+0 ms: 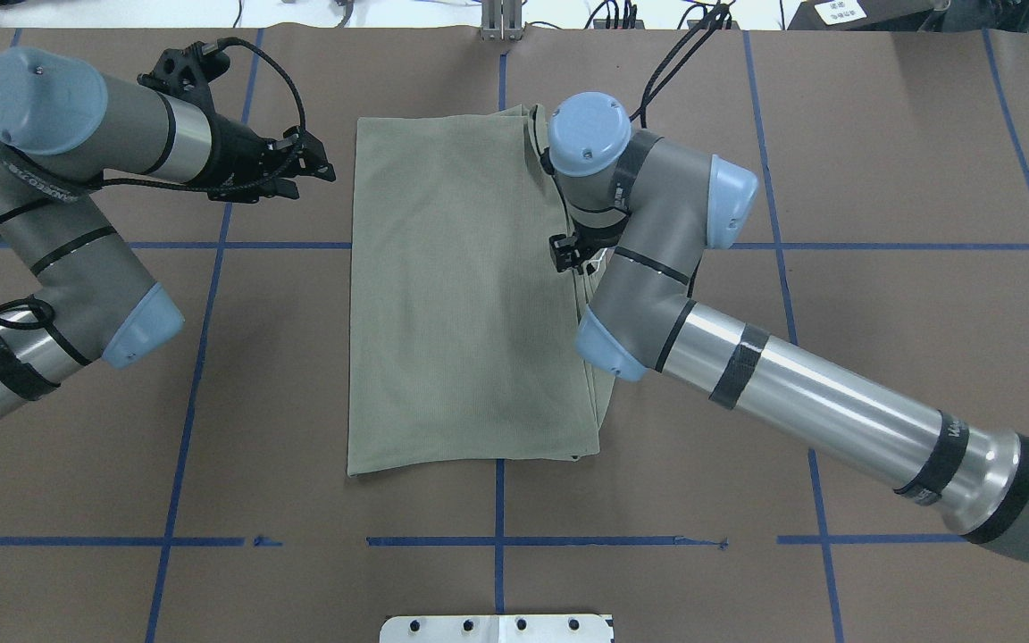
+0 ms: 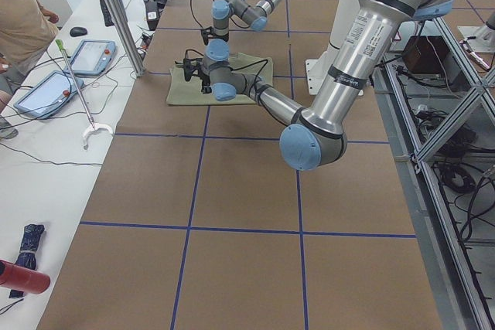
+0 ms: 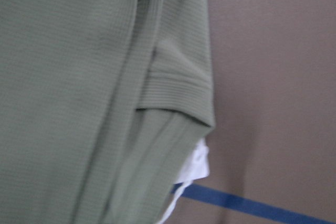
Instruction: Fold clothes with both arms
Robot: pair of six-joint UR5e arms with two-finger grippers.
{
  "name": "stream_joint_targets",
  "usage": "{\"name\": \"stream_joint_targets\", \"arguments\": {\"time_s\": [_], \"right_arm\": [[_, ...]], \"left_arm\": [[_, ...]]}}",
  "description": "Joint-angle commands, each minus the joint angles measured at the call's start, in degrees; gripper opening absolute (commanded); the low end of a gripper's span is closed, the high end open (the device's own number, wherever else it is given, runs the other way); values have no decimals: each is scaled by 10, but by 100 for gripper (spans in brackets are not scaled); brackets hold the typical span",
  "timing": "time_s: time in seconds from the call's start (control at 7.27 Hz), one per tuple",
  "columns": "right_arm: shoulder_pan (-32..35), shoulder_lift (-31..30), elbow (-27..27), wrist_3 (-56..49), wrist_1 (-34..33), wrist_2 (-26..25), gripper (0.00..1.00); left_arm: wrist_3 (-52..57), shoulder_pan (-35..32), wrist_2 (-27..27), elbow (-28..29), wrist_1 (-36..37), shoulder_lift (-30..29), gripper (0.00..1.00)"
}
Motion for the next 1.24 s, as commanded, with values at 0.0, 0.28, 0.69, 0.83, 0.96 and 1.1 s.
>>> {"name": "stream_joint_targets", "arguments": {"time_s": [0.0,0.28,0.69,0.83,0.96,1.1], "right_arm": [[42,-44,34,-70,-4,15,100],[40,-8,37,0,2,17,100],[-38,-61,166,314,4,-18,100],[-83,-88,236,417,4,-59,100],[-126,-113,287,556,4,-97,100],[-174,-138,324,657,5,-160,98]], "left_arm": [[-2,-1,0,-2,0,0,63],[-1,0,-5,-16,0,8,63],[0,3,-41,-21,7,9,63],[0,2,-42,-21,7,9,63],[-1,1,-40,-27,6,9,63],[-1,1,-40,-27,6,9,64]]}}
